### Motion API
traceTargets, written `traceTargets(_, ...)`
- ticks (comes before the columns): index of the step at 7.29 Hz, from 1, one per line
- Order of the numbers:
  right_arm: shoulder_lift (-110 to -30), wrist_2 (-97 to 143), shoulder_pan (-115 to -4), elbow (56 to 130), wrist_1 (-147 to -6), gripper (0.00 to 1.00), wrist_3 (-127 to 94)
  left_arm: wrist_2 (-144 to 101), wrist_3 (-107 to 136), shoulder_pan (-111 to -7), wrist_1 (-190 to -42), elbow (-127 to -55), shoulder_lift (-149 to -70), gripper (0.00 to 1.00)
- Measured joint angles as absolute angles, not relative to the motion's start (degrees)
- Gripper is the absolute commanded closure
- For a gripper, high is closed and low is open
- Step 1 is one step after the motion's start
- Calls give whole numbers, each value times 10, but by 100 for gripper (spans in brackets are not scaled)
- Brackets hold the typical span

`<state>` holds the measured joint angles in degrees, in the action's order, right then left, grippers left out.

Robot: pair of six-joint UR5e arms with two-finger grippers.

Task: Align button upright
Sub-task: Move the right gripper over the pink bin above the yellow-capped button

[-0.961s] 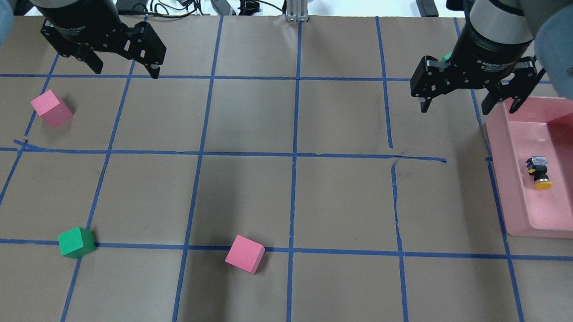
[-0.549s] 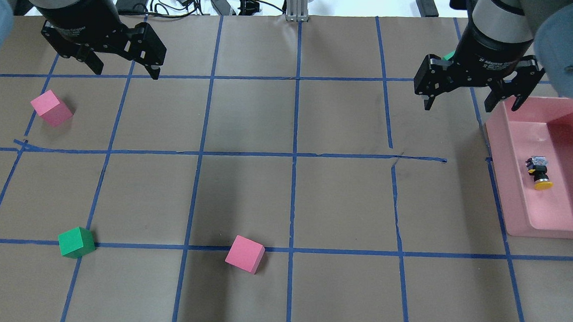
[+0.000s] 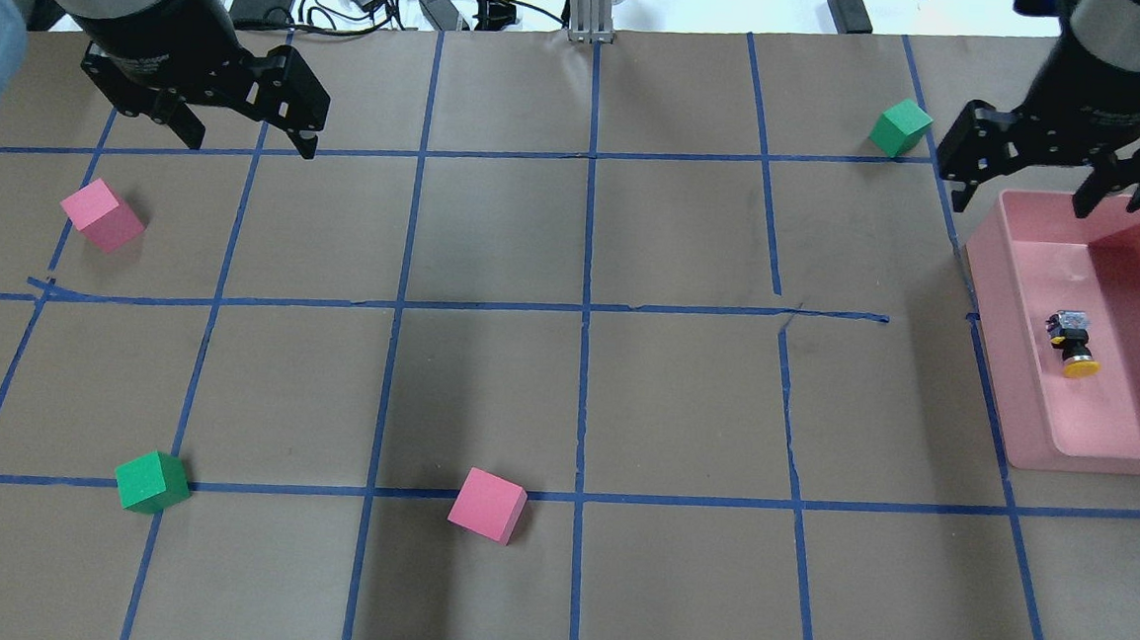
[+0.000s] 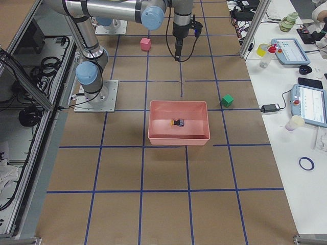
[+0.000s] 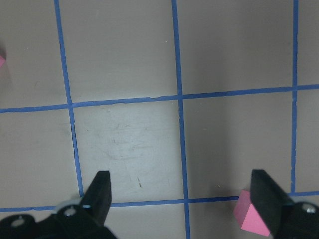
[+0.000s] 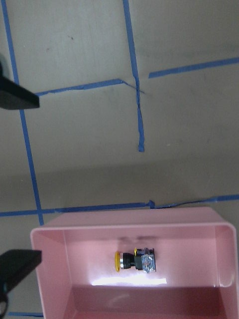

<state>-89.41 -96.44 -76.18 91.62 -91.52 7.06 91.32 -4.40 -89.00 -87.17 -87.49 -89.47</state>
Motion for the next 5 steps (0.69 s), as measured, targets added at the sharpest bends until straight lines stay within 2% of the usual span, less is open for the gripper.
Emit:
traceTargets(2,-874,-961,-662,949,-963,0,157,913,-44,-890,-872,-873,-895,0)
traceTargets(5,-830,-962,-576,1030,-1126,0,267,912,-44,-889,-872,-874,-895,0)
